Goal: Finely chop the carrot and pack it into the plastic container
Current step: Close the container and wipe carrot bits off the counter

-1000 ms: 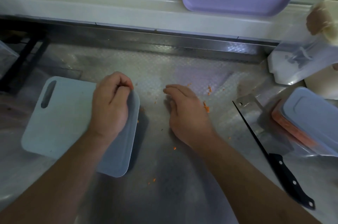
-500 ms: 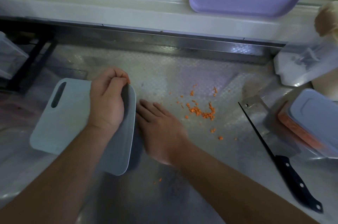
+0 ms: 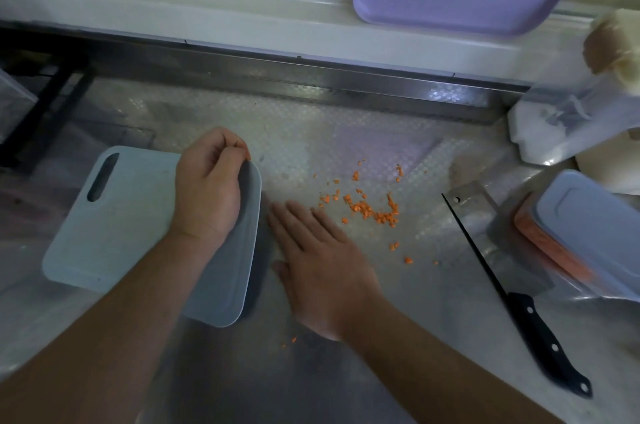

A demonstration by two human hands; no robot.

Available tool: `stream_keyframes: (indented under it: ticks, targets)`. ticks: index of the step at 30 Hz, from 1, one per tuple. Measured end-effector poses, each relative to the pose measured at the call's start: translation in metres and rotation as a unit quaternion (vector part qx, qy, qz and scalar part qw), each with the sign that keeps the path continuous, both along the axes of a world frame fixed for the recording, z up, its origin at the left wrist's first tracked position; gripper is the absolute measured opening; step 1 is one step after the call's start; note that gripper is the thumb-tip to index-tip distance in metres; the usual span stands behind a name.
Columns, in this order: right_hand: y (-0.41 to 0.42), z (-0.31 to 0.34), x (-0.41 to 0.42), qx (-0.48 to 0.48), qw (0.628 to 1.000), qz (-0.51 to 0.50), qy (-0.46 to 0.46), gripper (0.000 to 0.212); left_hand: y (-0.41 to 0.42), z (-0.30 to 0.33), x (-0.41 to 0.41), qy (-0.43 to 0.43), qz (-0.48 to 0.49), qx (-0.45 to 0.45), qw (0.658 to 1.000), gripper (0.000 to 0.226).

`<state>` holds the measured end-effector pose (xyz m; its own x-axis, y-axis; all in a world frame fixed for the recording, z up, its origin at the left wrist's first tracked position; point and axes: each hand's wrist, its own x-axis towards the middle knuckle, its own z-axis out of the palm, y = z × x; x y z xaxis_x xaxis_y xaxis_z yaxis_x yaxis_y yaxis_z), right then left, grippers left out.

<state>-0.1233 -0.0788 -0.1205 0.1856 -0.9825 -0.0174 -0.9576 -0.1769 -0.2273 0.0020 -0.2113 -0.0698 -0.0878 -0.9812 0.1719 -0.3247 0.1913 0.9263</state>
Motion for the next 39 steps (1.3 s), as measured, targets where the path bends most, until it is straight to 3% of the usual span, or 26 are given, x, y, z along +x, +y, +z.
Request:
stream_keyframes:
  ticks: [4, 9, 13, 16, 20, 24, 28, 31, 35, 37, 39]
  targets:
    - [-0.004, 0.001, -0.021, -0.014, 0.994, -0.105, 0.023, 0.065, -0.002, -0.002, 0.0, 0.001, 0.005, 0.004, 1.0, 0.016]
    - [-0.009, -0.003, -0.016, -0.053, 0.999, 0.011, 0.009, 0.054, 0.0, -0.004, 0.001, -0.022, -0.014, 0.004, 1.0, 0.016]
    - [-0.031, 0.008, -0.083, -0.115, 0.979, -0.164, -0.027, 0.048, -0.001, -0.008, 0.001, -0.088, -0.015, 0.0, 0.996, 0.011]
    - [-0.045, 0.015, -0.115, 0.011, 0.966, -0.257, -0.03, 0.063, 0.0, -0.013, -0.002, -0.161, -0.022, -0.015, 0.987, 0.012]
    - [-0.017, 0.005, -0.091, 0.033, 0.98, -0.193, -0.039, 0.072, -0.002, -0.022, -0.004, -0.23, -0.041, -0.042, 0.971, 0.019]
    - [0.024, 0.007, -0.08, 0.009, 0.992, -0.08, -0.093, 0.064, -0.009, -0.039, 0.005, -0.314, -0.062, -0.059, 0.946, 0.016]
    - [0.0, 0.016, -0.108, -0.031, 0.977, -0.184, -0.105, 0.058, -0.003, -0.046, 0.003, -0.357, -0.072, -0.129, 0.922, 0.007]
    - [-0.023, 0.009, -0.111, 0.024, 0.968, -0.243, -0.054, 0.062, 0.01, -0.044, -0.022, -0.333, -0.125, -0.147, 0.923, 0.028]
    - [-0.003, 0.004, -0.081, 0.01, 0.981, -0.182, -0.069, 0.069, 0.035, -0.06, -0.054, -0.36, -0.202, -0.121, 0.903, 0.053]
    - [0.018, 0.006, -0.072, 0.006, 0.985, -0.107, -0.132, 0.06, 0.046, -0.065, -0.059, -0.361, -0.223, -0.122, 0.897, 0.056]
    - [0.026, 0.012, -0.078, -0.015, 0.974, -0.112, -0.198, 0.049, 0.057, -0.066, -0.061, -0.346, -0.241, -0.129, 0.897, 0.054]
